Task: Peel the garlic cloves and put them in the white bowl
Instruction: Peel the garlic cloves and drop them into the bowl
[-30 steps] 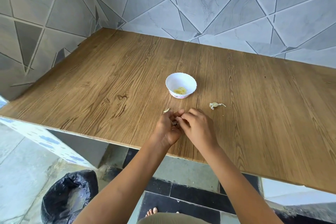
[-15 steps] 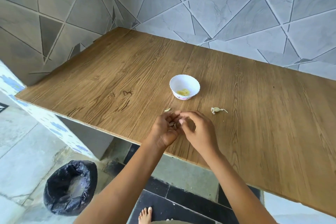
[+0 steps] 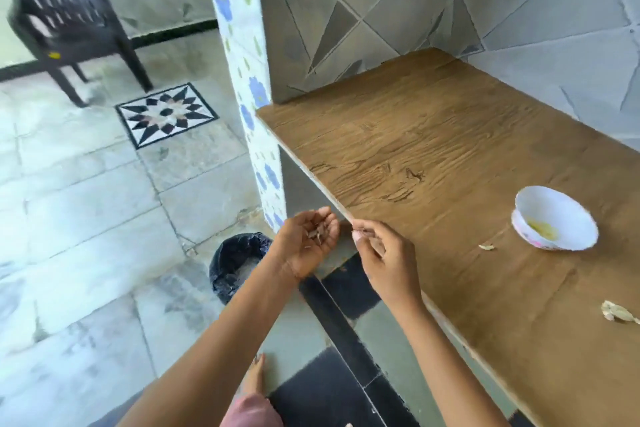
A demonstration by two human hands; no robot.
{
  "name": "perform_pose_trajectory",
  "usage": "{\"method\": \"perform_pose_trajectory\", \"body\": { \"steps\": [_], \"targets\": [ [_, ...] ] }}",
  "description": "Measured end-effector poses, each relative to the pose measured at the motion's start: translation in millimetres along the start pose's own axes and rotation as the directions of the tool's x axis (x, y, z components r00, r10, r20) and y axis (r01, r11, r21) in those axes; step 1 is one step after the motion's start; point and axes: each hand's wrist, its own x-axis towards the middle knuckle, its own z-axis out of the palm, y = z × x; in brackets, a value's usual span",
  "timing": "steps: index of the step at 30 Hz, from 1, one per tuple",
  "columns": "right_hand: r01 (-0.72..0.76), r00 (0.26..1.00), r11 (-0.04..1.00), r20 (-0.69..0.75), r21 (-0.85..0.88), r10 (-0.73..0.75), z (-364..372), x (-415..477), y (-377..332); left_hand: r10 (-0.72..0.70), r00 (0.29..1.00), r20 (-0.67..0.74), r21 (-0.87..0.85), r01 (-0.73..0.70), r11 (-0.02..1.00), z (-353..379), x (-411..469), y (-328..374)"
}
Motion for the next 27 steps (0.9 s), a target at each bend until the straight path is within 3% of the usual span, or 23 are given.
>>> {"method": "perform_pose_trajectory", "body": {
  "steps": [5, 10, 14, 22, 27],
  "targets": [
    [-0.065, 0.977, 0.993, 0.208, 0.098, 0.044, 114, 39, -14, 0.085, 0.987, -0.139, -0.060, -0.094, 0.994, -76, 24, 92],
    [-0.308, 0.904, 0.948, 0.335, 0.080, 0.266, 259, 81, 7, 0.070, 0.945, -0.321, 0.038, -0.061, 0.997, -167, 93, 187],
    [-0.443, 0.814, 0.896, 0.402, -0.037, 0.419, 368, 107, 67, 0.063, 0.884, -0.464, 0.139, 0.003, 0.990, -243, 185, 230],
    [-0.571, 0.671, 0.780, 0.402, -0.257, 0.623, 534, 102, 283, 0.027, 0.792, -0.609, 0.300, 0.199, 0.933, -419, 417, 205],
    [-0.613, 0.635, 0.742, 0.390, -0.271, 0.667, 590, 89, 377, -0.059, 0.841, -0.538, 0.305, 0.260, 0.916, -477, 506, 160]
  ]
}}
